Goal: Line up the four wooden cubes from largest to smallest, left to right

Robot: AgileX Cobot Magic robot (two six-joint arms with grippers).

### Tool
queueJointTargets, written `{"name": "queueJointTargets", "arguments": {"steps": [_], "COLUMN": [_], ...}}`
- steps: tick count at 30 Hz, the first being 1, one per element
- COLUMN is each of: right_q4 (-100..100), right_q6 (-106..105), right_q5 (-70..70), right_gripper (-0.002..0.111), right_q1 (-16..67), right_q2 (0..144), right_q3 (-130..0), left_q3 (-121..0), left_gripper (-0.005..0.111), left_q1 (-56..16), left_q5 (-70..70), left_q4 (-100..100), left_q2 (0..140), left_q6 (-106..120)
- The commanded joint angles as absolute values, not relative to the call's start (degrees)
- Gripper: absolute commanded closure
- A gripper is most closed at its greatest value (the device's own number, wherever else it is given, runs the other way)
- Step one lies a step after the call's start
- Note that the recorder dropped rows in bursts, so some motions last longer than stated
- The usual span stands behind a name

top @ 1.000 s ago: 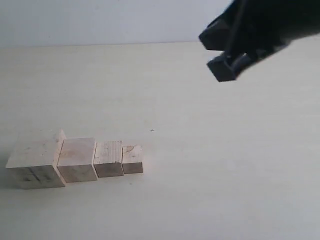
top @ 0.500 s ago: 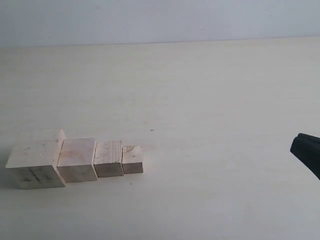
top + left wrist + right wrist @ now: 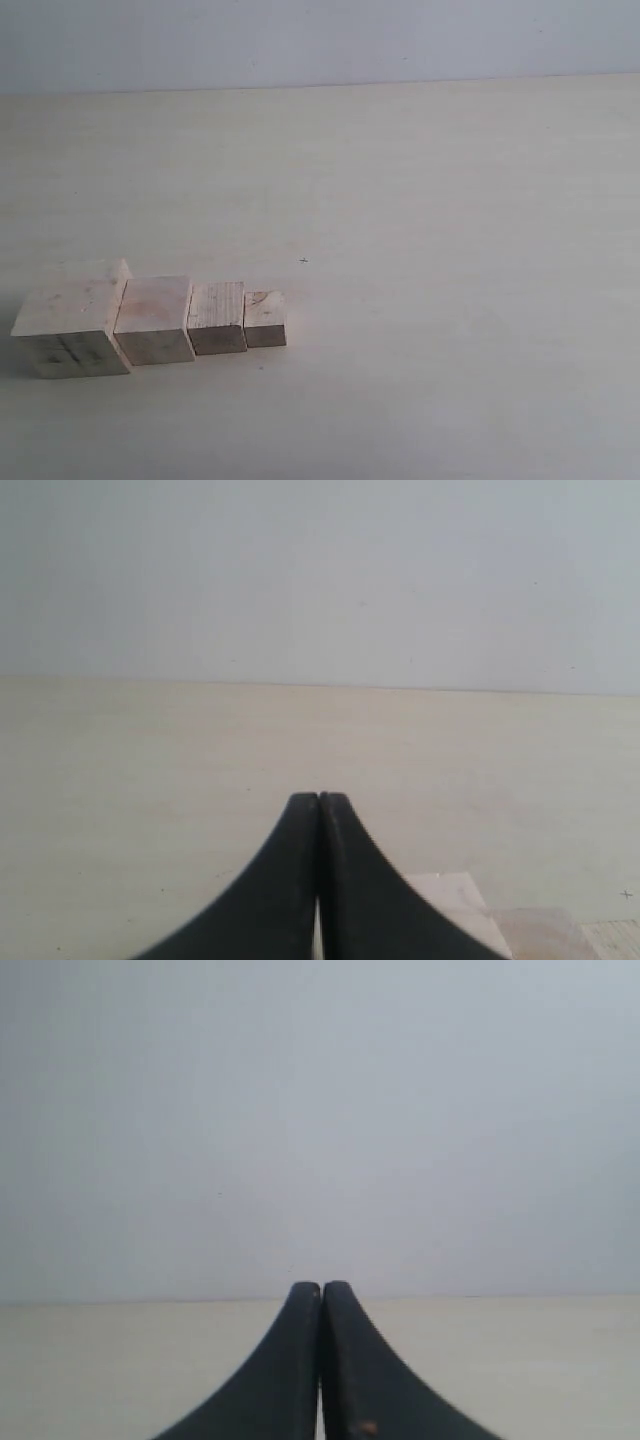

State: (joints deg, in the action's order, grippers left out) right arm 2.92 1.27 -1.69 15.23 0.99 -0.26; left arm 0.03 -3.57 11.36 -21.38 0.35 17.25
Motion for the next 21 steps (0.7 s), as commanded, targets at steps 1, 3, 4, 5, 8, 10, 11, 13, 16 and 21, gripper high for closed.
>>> {"name": "queueJointTargets", "arguments": {"steps": [1, 3, 4, 5, 8, 10, 11, 13, 16, 21], "right_q4": [2.63, 2.63, 2.63, 2.63, 2.63, 2.63, 2.63, 2.63, 2.63, 2.63], "right_q6": [1.25, 1.25, 1.25, 1.25, 1.5, 1.5, 1.5, 1.5, 1.5, 1.5], "right_q5": [1.59, 3.41, 4.38, 4.97, 5.9, 6.07, 6.07, 6.07, 6.07, 6.07], "right_gripper": [0.108, 0.108, 0.108, 0.108, 0.108, 0.108, 0.108, 0.108, 0.108, 0.108], "right_q1": [12.21, 12.21, 12.21, 12.21, 12.21, 12.21, 12.21, 12.21, 12.21, 12.21], "right_q2": [0.0, 0.0, 0.0, 0.0, 0.0, 0.0, 0.0, 0.0, 0.0, 0.0], "right_q3": [0.0, 0.0, 0.0, 0.0, 0.0, 0.0, 0.0, 0.0, 0.0, 0.0], "left_q3": [0.0, 0.0, 0.0, 0.0, 0.0, 0.0, 0.0, 0.0, 0.0, 0.0], "left_gripper": [0.107, 0.107, 0.107, 0.107, 0.107, 0.107, 0.107, 0.107, 0.107, 0.107], "left_q1": [-3.45, -3.45, -3.45, -3.45, -3.45, -3.45, -3.45, -3.45, -3.45, -3.45], "left_q5": [10.76, 10.76, 10.76, 10.76, 10.76, 10.76, 10.76, 10.76, 10.76, 10.76], "left_q4": [-21.25, -21.25, -21.25, -21.25, -21.25, -21.25, -21.25, -21.25, -21.25, -21.25], "left_q2": [0.0, 0.0, 0.0, 0.0, 0.0, 0.0, 0.0, 0.0, 0.0, 0.0], "left_q6": [17.24, 17.24, 17.24, 17.24, 17.24, 17.24, 17.24, 17.24, 17.24, 17.24]}}
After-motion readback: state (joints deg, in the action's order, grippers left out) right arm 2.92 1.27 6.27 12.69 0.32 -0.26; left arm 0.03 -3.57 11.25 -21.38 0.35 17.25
